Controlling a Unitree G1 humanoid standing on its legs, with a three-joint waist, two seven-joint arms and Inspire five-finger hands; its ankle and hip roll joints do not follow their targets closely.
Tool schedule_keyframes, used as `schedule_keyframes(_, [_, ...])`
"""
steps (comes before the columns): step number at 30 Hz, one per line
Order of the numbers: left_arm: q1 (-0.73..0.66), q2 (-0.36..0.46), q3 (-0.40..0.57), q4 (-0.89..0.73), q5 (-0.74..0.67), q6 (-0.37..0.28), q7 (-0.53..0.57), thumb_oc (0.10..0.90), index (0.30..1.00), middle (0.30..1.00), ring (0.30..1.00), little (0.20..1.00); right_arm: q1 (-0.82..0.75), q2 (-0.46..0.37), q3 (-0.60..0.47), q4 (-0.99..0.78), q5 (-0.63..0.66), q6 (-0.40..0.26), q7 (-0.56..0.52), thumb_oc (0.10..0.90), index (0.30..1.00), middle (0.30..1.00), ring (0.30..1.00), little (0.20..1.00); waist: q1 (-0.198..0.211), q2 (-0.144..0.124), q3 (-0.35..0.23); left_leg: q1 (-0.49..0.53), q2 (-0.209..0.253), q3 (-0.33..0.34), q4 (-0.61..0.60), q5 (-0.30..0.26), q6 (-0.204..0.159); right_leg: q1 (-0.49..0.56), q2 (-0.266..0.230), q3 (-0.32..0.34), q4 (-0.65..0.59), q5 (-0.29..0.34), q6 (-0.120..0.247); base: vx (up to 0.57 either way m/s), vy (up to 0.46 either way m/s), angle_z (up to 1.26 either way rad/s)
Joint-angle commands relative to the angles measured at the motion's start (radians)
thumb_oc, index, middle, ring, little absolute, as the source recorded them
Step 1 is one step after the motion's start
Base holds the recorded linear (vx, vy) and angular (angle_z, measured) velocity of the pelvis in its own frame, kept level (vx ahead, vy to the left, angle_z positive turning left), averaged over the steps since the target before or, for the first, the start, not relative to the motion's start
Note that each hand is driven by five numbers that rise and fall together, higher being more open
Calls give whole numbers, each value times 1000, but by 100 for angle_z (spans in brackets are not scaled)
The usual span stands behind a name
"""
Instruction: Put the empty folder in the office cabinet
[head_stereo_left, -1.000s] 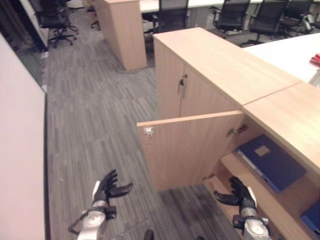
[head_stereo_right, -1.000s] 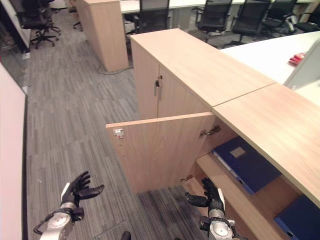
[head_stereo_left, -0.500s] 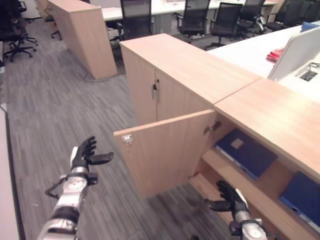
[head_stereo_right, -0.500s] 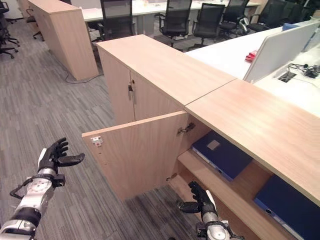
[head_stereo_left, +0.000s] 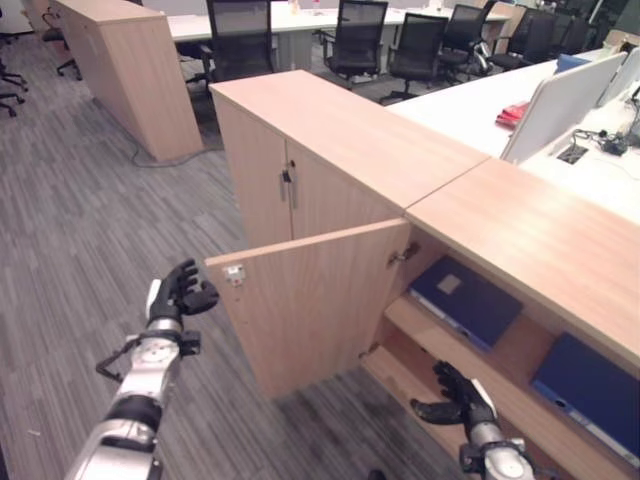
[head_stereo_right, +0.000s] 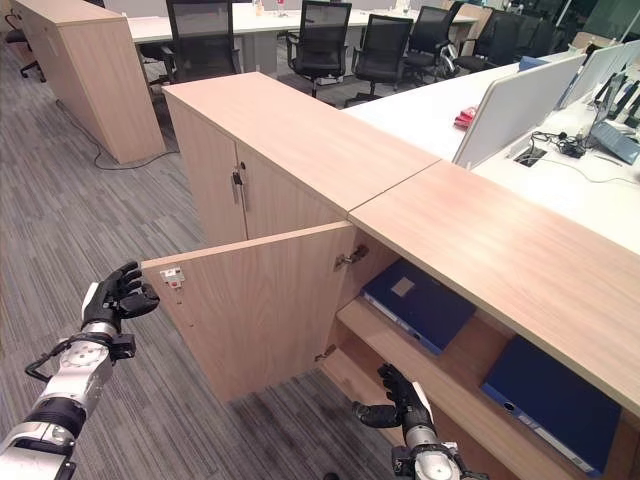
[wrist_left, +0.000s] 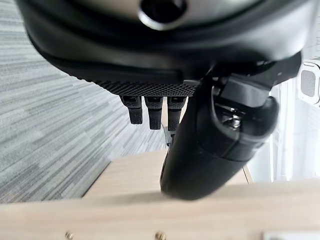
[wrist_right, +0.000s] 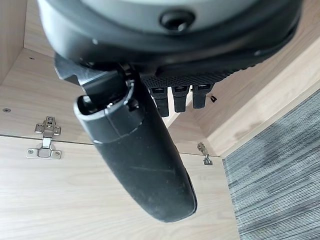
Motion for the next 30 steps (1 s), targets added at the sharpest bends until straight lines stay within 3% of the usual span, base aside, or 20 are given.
schedule_keyframes(1, [-241, -107, -63, -61, -18, -106, -50, 800, 900, 900, 900, 900, -96, -32, -15, -42, -3, -69, -33, 800, 900, 900, 900, 900, -26, 51, 11, 85, 11, 14, -1, -128, -20, 3, -66, -56, 69, -46, 110, -8, 17, 3])
schedule_keyframes(9, [-64, -220, -162, -306, 23, -100, -124, 800, 900, 900, 900, 900, -121, -5, -28, -32, -19, -55, -36, 800, 900, 900, 900, 900, -9, 54, 25, 89, -7, 20, -1, -135, -2, -4, -85, -51, 86, -40, 114, -24, 43, 2])
schedule_keyframes(15, [162, -198, -171, -570, -40, -78, -240, 800, 900, 900, 900, 900, -139, 18, -48, -37, -27, -45, -36, 800, 900, 900, 900, 900, 22, 64, 51, 87, -19, 49, -1, -137, 12, -33, -102, -46, 101, -15, 125, -46, 37, -6])
schedule_keyframes(18, [205, -186, -171, -641, -69, -68, -272, 800, 900, 900, 900, 900, -149, 23, -49, -31, -34, -41, -36, 800, 900, 900, 900, 900, 32, 72, 64, 85, -19, 60, -1, -136, 14, -49, -107, -51, 118, -9, 128, -111, 2, -26])
schedule_keyframes(19, [233, -168, -155, -698, -103, -61, -294, 800, 900, 900, 900, 900, -183, 27, -48, -28, -38, -34, -45, 800, 900, 900, 900, 900, 59, 92, 92, 77, -10, 92, -1, -128, 17, -86, -139, -141, 176, 16, 127, -212, -25, -70])
schedule_keyframes(22, [310, -144, -98, -781, -167, -43, -330, 800, 900, 900, 900, 900, -200, 40, -39, -17, -33, -35, -42, 800, 900, 900, 900, 900, 104, 119, 94, 53, 1, 161, -1, -106, 22, -64, -210, -381, 260, -1, 99, -212, 7, -80])
schedule_keyframes(25, [372, -125, -54, -862, -208, -20, -366, 800, 900, 900, 900, 900, -205, 50, -30, -8, -28, -34, -25, 800, 900, 900, 900, 900, 132, 131, 86, 40, 3, 227, 9, -96, 38, -44, -251, -474, 374, -23, 96, -116, 9, -78])
schedule_keyframes(27, [396, -110, -41, -918, -216, -14, -391, 800, 900, 900, 900, 900, -215, 60, -22, 3, -21, -30, -22, 800, 900, 900, 900, 900, 158, 129, 69, 22, 1, 286, 18, -82, 38, 1, -265, -535, 369, -21, 105, -124, -52, -61])
schedule_keyframes(30, [419, -105, -34, -952, -219, -14, -399, 800, 900, 900, 900, 900, -208, 61, -19, 3, -18, -29, -17, 800, 900, 900, 900, 900, 165, 132, 60, 21, -1, 312, 20, -74, 37, 17, -258, -539, 328, -35, 103, -53, -79, -54])
